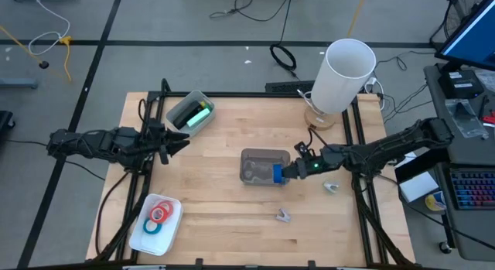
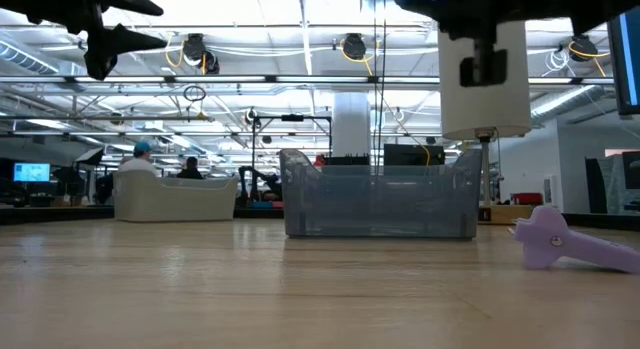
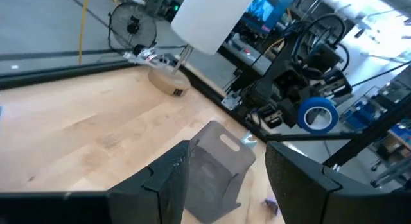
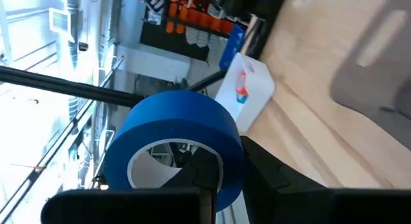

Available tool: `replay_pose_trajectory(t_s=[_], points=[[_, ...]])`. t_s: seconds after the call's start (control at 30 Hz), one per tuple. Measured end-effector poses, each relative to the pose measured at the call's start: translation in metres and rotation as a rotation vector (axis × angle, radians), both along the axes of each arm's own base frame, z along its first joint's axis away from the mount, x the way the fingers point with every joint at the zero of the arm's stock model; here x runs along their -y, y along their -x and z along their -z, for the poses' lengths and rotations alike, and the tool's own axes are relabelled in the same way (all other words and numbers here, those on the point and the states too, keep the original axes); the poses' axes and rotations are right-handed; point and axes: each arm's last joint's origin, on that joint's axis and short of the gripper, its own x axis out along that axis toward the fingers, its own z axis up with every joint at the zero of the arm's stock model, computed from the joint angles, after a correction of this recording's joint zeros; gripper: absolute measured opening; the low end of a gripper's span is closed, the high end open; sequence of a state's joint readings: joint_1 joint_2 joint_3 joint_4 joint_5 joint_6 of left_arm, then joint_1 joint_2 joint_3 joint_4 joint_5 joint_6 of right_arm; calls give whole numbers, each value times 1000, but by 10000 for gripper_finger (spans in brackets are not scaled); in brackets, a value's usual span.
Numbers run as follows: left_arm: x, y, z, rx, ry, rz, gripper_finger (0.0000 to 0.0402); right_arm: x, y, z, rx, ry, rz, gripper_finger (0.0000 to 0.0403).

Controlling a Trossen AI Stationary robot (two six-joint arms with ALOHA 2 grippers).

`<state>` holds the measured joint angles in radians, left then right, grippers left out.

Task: Pick and place Stapler, Stapler remover, tape
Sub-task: Put the blue tape into the white bin

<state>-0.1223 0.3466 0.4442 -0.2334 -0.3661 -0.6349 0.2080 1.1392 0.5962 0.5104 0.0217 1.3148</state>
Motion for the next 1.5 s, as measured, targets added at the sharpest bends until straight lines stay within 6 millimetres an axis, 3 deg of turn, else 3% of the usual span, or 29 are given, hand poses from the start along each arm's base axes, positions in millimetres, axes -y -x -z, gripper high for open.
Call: replay_pose_trajectory(t_s=[0.33, 0.67, 0.97, 1.27, 1.5], points=[[0, -4, -1, 14, 4, -1, 200, -1, -47, -32, 85, 137, -58, 31], [5, -32, -1, 6, -69, 34, 200, 6, -92, -52, 152, 223, -169, 31], [8, -54, -4, 42, -226, 75, 200, 17, -118, -38, 99, 231, -143, 31], [15, -72, -4, 54, -463, 104, 200, 33, -135, -6, -25, 70, -87, 31], [21, -88, 3, 23, -630, 129, 200, 46, -146, 7, -7, -36, -40, 31]])
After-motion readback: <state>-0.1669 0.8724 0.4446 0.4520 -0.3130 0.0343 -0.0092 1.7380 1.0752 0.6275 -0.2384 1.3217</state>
